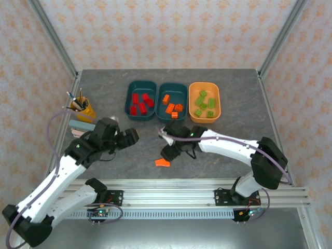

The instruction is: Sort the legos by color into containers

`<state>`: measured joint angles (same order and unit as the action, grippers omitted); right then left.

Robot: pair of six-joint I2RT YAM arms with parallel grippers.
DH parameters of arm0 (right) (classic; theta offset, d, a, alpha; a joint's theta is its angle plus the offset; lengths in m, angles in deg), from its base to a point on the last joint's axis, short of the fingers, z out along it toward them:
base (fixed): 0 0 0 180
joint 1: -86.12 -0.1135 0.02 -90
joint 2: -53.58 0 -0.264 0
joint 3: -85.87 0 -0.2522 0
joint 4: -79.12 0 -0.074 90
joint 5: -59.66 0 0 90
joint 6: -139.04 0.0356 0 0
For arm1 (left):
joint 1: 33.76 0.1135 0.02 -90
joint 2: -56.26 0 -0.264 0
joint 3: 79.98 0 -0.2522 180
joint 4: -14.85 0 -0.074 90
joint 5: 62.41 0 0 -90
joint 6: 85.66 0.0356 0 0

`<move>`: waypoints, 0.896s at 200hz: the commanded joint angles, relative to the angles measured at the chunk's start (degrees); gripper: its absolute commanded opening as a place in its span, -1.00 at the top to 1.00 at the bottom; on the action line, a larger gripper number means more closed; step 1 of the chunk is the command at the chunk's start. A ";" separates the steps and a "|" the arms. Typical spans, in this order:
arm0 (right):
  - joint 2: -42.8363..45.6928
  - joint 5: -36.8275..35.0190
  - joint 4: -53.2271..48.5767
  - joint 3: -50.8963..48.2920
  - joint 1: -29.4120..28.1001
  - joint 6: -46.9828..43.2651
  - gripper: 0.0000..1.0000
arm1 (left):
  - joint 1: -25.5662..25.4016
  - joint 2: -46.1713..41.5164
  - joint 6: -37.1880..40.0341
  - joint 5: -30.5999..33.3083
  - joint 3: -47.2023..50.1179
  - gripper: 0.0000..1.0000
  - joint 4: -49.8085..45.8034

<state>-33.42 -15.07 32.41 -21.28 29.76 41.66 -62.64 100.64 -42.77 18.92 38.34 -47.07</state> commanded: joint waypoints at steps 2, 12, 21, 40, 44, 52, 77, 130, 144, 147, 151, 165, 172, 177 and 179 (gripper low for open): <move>0.70 -1.33 1.23 -0.10 -1.76 -10.78 -0.38 | -0.29 -6.47 -4.27 3.35 4.06 -0.74 -6.13; -0.73 -0.82 0.86 0.64 -2.07 -12.50 -0.39 | -0.28 -9.22 -5.28 3.10 5.76 -0.74 -6.86; -2.13 -1.12 0.63 1.38 -2.42 -14.08 -0.40 | -0.25 -11.15 -6.16 2.88 6.86 -0.74 -7.68; -4.81 -1.01 0.09 3.01 -3.03 -16.55 -0.42 | -0.26 -13.85 -7.42 3.08 7.96 -0.74 -9.46; -5.35 -0.74 -0.05 3.32 -3.13 -16.92 -0.45 | -0.23 -14.30 -7.59 3.27 8.09 -0.74 -9.66; -6.25 -0.13 -0.34 3.89 -3.50 -17.78 -0.46 | -0.27 -15.02 -7.86 3.47 8.19 -0.74 -9.92; -8.67 -0.24 -0.01 4.89 -4.47 -18.71 -0.48 | -0.29 -16.08 -8.34 4.29 8.02 -0.74 -10.46; -13.35 -1.06 0.09 7.47 -5.65 -18.77 -0.46 | -0.21 -16.63 -8.52 4.55 8.02 -0.75 -10.53; -14.68 -2.16 -0.07 8.20 -5.76 -18.47 -0.44 | -0.24 -16.48 -8.52 4.45 8.10 -0.75 -10.16; -14.97 -2.50 -0.16 8.37 -5.70 -18.40 -0.43 | -0.21 -16.44 -8.53 4.33 8.11 -0.75 -10.05; -15.31 -2.65 -0.30 8.68 -5.84 -18.37 -0.43 | -0.27 -16.31 -8.52 4.31 8.11 -0.75 -9.92; -16.23 -2.98 -0.36 9.34 -5.86 -18.39 -0.42 | -0.22 -15.84 -8.58 3.99 8.19 -0.75 -9.29; -16.72 -3.09 -0.49 9.75 -5.86 -18.30 -0.40 | -0.26 -15.58 -8.57 3.96 8.19 -0.75 -8.95; -17.07 -3.18 -0.66 10.09 -5.94 -18.16 -0.39 | -0.27 -15.39 -8.52 3.88 8.20 -0.75 -8.77; -17.24 -3.21 -0.70 10.19 -5.95 -18.12 -0.39 | -0.29 -15.31 -8.52 3.84 8.20 -0.75 -8.72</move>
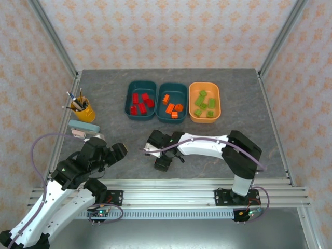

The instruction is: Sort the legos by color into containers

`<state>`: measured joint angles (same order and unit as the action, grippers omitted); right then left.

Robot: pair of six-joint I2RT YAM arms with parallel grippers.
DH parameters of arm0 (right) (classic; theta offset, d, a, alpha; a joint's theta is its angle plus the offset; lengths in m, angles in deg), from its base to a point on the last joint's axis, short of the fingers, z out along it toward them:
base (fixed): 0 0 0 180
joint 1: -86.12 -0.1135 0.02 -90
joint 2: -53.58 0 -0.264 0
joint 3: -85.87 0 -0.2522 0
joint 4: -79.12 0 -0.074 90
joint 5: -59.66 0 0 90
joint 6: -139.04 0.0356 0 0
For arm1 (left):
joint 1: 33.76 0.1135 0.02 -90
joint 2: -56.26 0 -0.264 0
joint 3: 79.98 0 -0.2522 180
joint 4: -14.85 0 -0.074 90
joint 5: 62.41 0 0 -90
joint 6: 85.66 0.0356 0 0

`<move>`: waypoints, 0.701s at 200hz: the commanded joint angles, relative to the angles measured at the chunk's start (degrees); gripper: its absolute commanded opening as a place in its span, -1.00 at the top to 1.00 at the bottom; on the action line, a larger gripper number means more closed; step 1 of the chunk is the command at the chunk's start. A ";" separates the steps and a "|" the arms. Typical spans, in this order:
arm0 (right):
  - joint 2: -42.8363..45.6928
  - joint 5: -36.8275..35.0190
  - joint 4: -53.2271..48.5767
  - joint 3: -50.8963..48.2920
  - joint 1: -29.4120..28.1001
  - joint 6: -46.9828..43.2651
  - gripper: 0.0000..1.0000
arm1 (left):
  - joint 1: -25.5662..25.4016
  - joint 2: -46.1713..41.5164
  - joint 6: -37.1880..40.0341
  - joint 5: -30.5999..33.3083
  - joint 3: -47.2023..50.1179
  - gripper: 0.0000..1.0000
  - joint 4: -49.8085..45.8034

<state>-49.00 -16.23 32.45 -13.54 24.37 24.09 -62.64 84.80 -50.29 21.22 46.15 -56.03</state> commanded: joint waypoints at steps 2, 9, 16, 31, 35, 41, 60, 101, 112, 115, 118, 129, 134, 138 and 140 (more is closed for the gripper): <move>-1.78 -2.06 -0.75 2.61 -0.56 -0.54 -0.38 | -0.29 0.62 -1.00 1.54 0.39 -0.75 0.32; -2.29 -2.06 -1.14 3.05 -0.56 -0.37 -0.36 | -0.29 0.86 -0.93 1.41 0.39 -0.75 0.57; -2.81 -2.13 -1.46 3.43 -0.56 -0.10 -0.33 | -0.28 1.14 -0.83 1.36 0.33 -0.75 0.77; -3.70 -2.15 -2.15 4.01 -0.56 0.37 -0.22 | -0.28 1.58 -0.80 1.27 0.22 -0.75 1.07; -3.88 -2.06 -2.28 4.09 -0.55 0.42 -0.20 | -0.24 1.69 -0.74 1.27 0.22 -0.75 1.21; -4.14 -2.02 -2.40 4.11 -0.55 0.55 -0.15 | -0.21 1.85 -0.74 1.20 0.22 -0.75 1.32; -4.87 -2.54 -2.50 4.18 -0.53 0.90 0.04 | -0.26 2.31 -0.84 1.14 0.22 -0.74 1.73; -5.45 -3.53 -2.29 4.54 -0.56 2.28 0.40 | -0.26 2.91 -1.09 1.03 0.48 -0.75 2.35; -5.18 -3.77 -2.10 4.63 -0.49 3.06 0.48 | -0.25 3.14 -1.14 1.01 0.50 -0.75 2.71; -5.07 -3.84 -2.08 4.63 -0.55 3.37 0.50 | -0.26 3.28 -1.13 1.01 0.48 -0.75 2.92; -4.91 -4.09 -1.93 4.58 -0.56 3.67 0.52 | -0.26 3.39 -1.11 1.01 0.48 -0.75 2.99; -4.17 -4.50 -1.72 4.63 -0.15 4.88 0.57 | -0.28 4.00 -1.01 0.92 0.27 -0.74 3.64; -3.70 -4.53 -1.68 4.63 0.15 5.65 0.61 | -0.25 4.35 -0.88 0.86 0.10 -0.75 3.89; -3.04 -4.40 -1.59 4.63 0.63 6.32 0.62 | -0.27 4.74 -0.77 0.71 -0.03 -0.75 4.30; -2.87 -4.34 -1.56 4.63 0.90 6.80 0.63 | -0.22 4.92 -0.68 0.67 -0.11 -0.75 4.45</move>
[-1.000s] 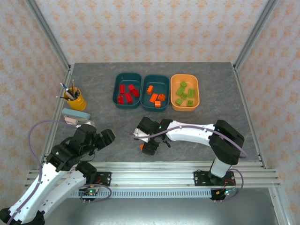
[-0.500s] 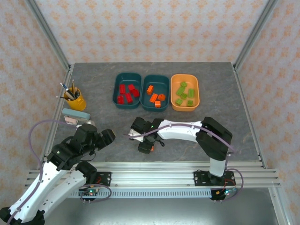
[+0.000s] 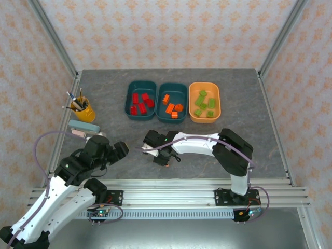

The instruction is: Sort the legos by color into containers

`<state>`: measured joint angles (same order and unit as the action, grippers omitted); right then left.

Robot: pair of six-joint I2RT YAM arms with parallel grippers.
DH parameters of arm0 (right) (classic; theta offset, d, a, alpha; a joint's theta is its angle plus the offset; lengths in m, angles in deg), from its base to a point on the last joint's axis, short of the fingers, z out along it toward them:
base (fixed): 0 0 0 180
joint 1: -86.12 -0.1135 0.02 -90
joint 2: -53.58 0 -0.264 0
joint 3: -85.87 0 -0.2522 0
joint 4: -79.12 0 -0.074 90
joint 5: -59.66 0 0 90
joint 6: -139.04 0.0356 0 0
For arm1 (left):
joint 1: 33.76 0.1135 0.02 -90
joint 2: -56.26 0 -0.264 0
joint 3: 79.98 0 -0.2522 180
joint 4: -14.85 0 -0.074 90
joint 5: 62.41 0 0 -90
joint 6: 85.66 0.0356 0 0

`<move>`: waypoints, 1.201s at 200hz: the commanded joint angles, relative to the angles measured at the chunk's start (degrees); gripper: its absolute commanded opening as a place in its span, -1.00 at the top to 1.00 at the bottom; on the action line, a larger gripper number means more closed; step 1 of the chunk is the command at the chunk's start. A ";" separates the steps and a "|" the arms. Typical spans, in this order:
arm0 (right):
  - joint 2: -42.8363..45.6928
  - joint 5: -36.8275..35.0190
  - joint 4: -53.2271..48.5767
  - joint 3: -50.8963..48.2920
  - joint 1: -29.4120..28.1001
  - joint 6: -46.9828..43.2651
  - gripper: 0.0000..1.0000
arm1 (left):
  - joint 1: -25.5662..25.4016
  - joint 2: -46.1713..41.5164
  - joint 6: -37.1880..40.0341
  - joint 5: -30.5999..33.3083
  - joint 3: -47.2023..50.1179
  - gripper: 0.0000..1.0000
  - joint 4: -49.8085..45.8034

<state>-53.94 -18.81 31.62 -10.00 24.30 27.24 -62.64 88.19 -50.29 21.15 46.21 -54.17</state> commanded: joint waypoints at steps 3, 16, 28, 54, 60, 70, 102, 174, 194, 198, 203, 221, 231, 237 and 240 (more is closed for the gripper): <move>2.46 -1.64 -0.70 1.06 1.28 4.05 0.63 | -0.23 1.85 -0.53 0.60 -0.32 -0.75 2.76; 4.56 -1.12 -0.30 0.91 2.88 6.07 0.65 | -0.27 3.58 0.17 0.04 -1.08 -0.75 4.10; 6.59 -0.50 -0.15 0.99 4.78 7.69 0.66 | -0.25 5.68 0.85 -0.71 -2.04 -0.75 5.61; 9.70 0.10 0.24 2.14 9.21 10.67 0.68 | -0.23 11.61 2.58 -2.11 -5.17 -0.75 9.27; 10.08 0.09 0.35 2.73 10.72 11.52 0.68 | -0.29 13.17 2.90 -2.36 -6.13 -0.75 10.05; 10.16 -0.14 0.38 4.25 13.22 13.36 0.68 | -0.23 15.80 3.43 -2.78 -7.82 -0.75 11.28; 7.50 -2.55 1.83 11.56 20.95 19.56 0.68 | -0.23 24.67 5.25 -3.57 -13.86 -0.75 14.61; -14.19 -17.14 -5.46 39.50 28.48 20.70 0.69 | 3.35 44.61 7.31 -8.99 -27.82 -0.78 23.27; -20.57 -21.75 -8.33 47.45 29.08 18.56 0.69 | 4.62 50.02 8.65 -9.55 -32.62 -0.78 23.71; -21.74 -22.63 -8.77 48.87 29.12 18.12 0.69 | 4.83 50.91 8.97 -9.75 -33.46 -0.77 23.75; -23.13 -23.65 -9.11 50.41 29.20 17.55 0.69 | 5.04 52.15 9.32 -9.97 -34.63 -0.77 23.72; -27.11 -24.86 -8.66 54.17 29.80 16.32 0.69 | 5.74 55.88 10.54 -10.31 -38.12 -0.76 23.28; -29.05 -25.13 -8.20 55.84 30.24 16.16 0.69 | 6.15 57.40 10.90 -10.56 -39.52 -0.76 23.23; -30.24 -25.00 -8.05 56.96 30.48 16.20 0.69 | 6.42 58.20 11.03 -10.61 -40.18 -0.76 23.34; -30.81 -24.79 -7.97 57.51 30.57 16.13 0.68 | 6.53 58.55 11.04 -10.70 -40.50 -0.77 23.36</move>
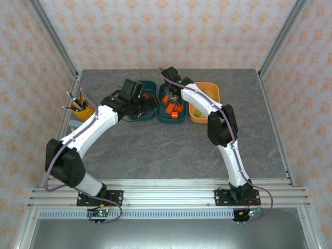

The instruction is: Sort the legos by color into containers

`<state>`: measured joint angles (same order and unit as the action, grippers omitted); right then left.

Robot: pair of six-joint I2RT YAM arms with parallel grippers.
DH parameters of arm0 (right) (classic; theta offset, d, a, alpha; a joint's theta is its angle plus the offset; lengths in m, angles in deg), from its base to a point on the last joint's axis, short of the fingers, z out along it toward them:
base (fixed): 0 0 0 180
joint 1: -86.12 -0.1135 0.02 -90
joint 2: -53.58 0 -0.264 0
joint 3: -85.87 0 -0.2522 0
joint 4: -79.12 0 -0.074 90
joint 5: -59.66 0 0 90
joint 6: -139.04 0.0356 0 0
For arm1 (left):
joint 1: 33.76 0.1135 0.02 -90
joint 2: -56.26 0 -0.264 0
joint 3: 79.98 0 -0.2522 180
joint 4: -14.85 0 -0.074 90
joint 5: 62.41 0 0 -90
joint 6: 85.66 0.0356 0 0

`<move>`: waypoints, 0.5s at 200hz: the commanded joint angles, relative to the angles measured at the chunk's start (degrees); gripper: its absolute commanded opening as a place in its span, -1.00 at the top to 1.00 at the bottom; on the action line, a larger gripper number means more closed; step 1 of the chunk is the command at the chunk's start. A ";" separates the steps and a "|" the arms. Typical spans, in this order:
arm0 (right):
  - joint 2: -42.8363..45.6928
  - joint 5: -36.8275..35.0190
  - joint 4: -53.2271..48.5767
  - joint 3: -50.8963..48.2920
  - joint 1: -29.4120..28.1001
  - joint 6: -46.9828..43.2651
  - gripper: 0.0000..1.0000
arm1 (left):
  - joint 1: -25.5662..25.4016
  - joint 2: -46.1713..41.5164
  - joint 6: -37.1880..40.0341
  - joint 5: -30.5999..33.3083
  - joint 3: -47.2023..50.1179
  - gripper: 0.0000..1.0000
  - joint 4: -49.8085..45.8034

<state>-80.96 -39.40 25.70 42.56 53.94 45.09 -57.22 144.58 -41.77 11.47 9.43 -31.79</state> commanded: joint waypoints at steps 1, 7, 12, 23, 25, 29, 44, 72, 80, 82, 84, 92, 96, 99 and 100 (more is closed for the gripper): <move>-3.97 -4.12 -2.03 5.12 0.96 -1.75 0.68 | 1.17 2.23 2.51 -1.02 -3.78 -0.76 0.98; -5.15 -3.81 -1.95 6.28 1.06 -1.82 0.68 | 1.38 2.87 2.56 -1.17 -4.35 -0.76 1.06; -6.17 -3.79 -1.97 7.30 1.16 -2.00 0.68 | 1.56 3.34 2.60 -1.27 -4.82 -0.76 1.07; -8.19 -3.78 -1.88 9.21 1.22 -2.35 0.67 | 1.91 4.15 2.69 -1.28 -5.54 -0.76 0.98; -8.48 -3.62 -1.82 9.46 1.22 -2.27 0.67 | 1.92 4.32 2.69 -1.28 -5.65 -0.76 1.05; -9.04 -3.47 -1.62 9.95 1.27 -2.17 0.67 | 2.08 4.48 2.69 -1.28 -5.84 -0.76 1.07; -11.03 -3.11 -1.32 11.71 1.50 -1.74 0.65 | 2.50 5.20 2.69 -1.20 -6.34 -0.76 1.16; -14.14 -2.94 -3.51 15.15 1.77 -0.41 0.61 | 3.12 5.73 2.58 -1.02 -6.91 -0.76 1.05; -14.34 -2.68 -3.55 15.02 1.79 -0.28 0.60 | 3.16 5.70 2.64 -1.02 -7.17 -0.76 0.81; -14.37 -2.66 -3.55 14.98 1.74 -0.28 0.60 | 3.16 5.66 2.74 -0.98 -7.18 -0.76 0.74; -14.42 -2.57 -3.53 14.97 1.83 -0.23 0.60 | 3.16 5.69 2.77 -0.99 -7.25 -0.76 0.68; -14.45 -2.33 -3.57 14.79 1.82 -0.10 0.59 | 3.25 5.65 2.93 -0.85 -7.56 -0.76 0.39; -14.46 -2.29 -3.54 14.71 1.83 -0.02 0.58 | 3.33 5.68 2.95 -0.89 -7.54 -0.76 0.32; -14.36 -2.24 -3.59 14.72 1.84 0.03 0.56 | 3.34 5.69 2.95 -0.89 -7.54 -0.76 0.25; -14.35 -2.26 -3.59 14.71 1.85 0.06 0.55 | 3.34 5.67 2.95 -0.87 -7.54 -0.76 0.26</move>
<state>-94.79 -40.88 24.54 55.33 55.56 44.11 -54.49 150.17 -40.50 10.40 4.07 -31.18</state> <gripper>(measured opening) 0.231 0.880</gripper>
